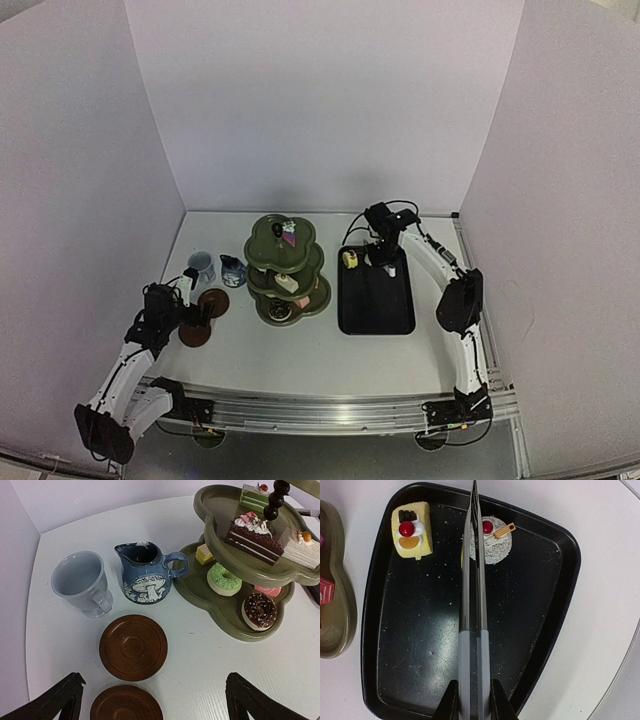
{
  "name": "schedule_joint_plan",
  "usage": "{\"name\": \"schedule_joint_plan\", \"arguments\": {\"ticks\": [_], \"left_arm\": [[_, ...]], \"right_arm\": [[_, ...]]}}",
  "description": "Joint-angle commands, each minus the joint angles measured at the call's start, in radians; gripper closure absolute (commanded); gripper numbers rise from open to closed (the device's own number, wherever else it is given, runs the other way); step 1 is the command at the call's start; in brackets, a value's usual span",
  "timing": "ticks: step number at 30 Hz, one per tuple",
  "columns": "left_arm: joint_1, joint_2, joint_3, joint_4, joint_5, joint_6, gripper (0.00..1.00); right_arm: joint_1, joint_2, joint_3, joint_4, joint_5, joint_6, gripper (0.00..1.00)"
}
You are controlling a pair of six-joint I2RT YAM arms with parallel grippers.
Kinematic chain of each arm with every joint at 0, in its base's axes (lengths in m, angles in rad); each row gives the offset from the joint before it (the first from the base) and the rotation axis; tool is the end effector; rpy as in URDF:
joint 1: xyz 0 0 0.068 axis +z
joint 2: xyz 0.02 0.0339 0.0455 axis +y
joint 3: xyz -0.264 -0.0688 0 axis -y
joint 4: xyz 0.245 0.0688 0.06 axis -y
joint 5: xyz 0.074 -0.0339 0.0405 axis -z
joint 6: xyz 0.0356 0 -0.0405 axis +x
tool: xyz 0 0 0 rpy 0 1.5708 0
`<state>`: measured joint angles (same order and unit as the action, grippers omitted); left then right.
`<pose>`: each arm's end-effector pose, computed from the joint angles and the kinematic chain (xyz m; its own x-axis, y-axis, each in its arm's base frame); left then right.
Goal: Serve the afternoon tea
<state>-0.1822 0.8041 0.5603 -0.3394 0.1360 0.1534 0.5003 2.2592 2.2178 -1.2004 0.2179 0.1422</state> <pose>0.1764 -0.0374 0.2425 -0.4908 0.2444 -0.8363 0.3702 0.9274 0.0538 0.4162 0.2188 0.2643 -0.8797 -0.3232 -0.3488 -0.2853 0.9455 -0.1567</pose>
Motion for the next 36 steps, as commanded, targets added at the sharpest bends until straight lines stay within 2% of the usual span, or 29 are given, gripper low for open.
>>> {"name": "schedule_joint_plan", "arguments": {"ticks": [1, 11, 20, 24, 30, 36], "left_arm": [[0.003, 0.025, -0.013, 0.072, -0.016, 0.018, 0.00], [0.003, 0.060, -0.023, 0.090, -0.044, 0.040, 0.00], [0.004, 0.069, -0.033, 0.095, -0.036, 0.075, 0.00], [0.007, 0.071, -0.042, 0.104, -0.018, 0.075, 0.00], [0.009, 0.110, -0.043, 0.103, -0.003, 0.053, 0.01], [0.009, 0.082, -0.046, 0.100, 0.020, 0.057, 0.00]], "right_arm": [[-0.001, -0.026, 0.050, -0.021, 0.006, 0.001, 1.00], [0.000, -0.206, -0.232, -0.042, 0.011, 0.072, 1.00], [0.004, -0.360, -0.319, -0.093, -0.079, 0.088, 1.00], [0.050, -0.419, -0.394, -0.107, -0.127, 0.099, 1.00], [0.073, -0.552, -0.589, -0.102, 0.034, 0.179, 0.98], [0.073, -0.548, -0.690, -0.051, 0.105, 0.235, 0.96]]}}
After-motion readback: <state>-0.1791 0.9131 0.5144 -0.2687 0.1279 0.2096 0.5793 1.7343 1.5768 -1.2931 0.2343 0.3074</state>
